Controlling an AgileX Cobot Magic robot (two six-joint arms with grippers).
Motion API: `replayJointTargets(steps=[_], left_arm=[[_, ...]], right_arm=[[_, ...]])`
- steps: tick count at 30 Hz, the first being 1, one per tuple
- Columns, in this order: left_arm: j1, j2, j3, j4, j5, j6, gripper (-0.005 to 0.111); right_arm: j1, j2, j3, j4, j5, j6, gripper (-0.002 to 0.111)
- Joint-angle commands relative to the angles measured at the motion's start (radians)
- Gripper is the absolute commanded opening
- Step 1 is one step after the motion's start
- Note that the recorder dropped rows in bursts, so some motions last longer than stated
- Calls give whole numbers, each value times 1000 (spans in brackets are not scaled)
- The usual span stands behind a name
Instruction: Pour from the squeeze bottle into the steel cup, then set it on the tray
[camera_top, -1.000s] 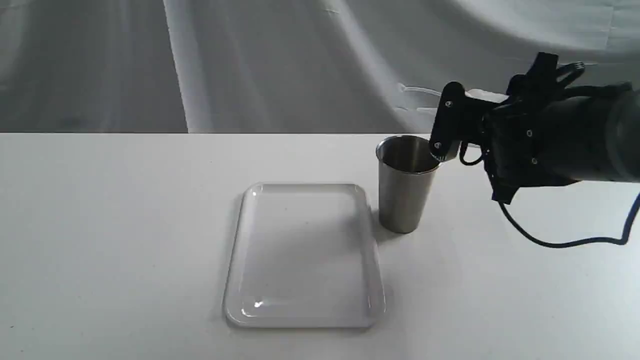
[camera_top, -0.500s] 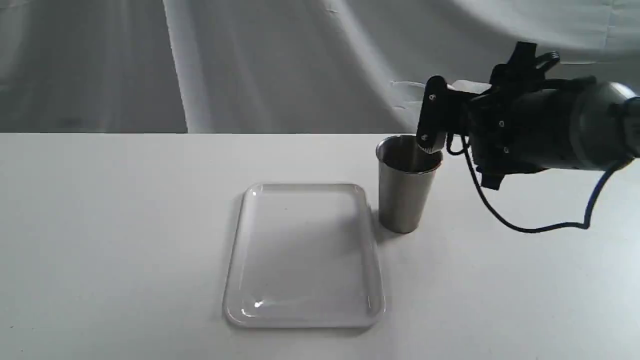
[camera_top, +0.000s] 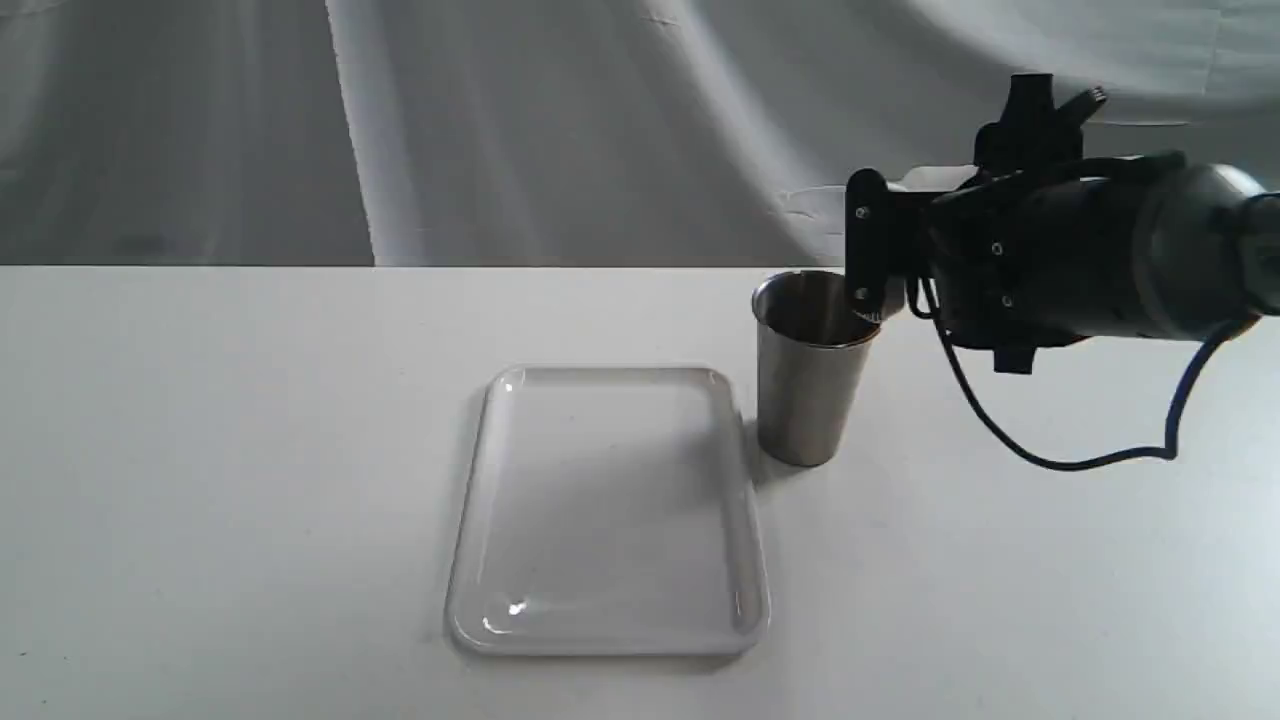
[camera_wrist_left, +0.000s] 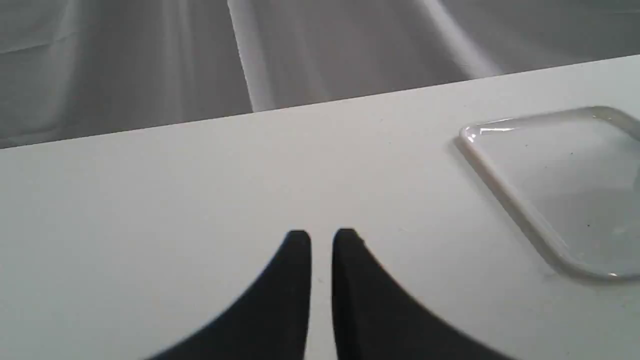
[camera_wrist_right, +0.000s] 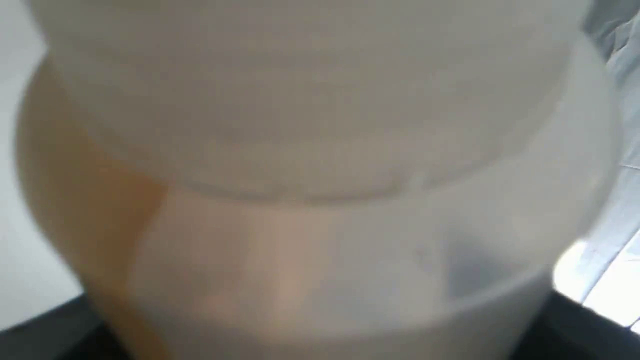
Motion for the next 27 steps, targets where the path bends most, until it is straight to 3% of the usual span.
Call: replayJointTargets(steps=[1, 27], left_arm=[[-3, -5, 4, 1, -7, -2, 8], [-3, -5, 4, 1, -7, -2, 8]], right_arm=[[4, -10, -10, -40, 48, -79, 41], [4, -10, -10, -130, 102, -326, 41]])
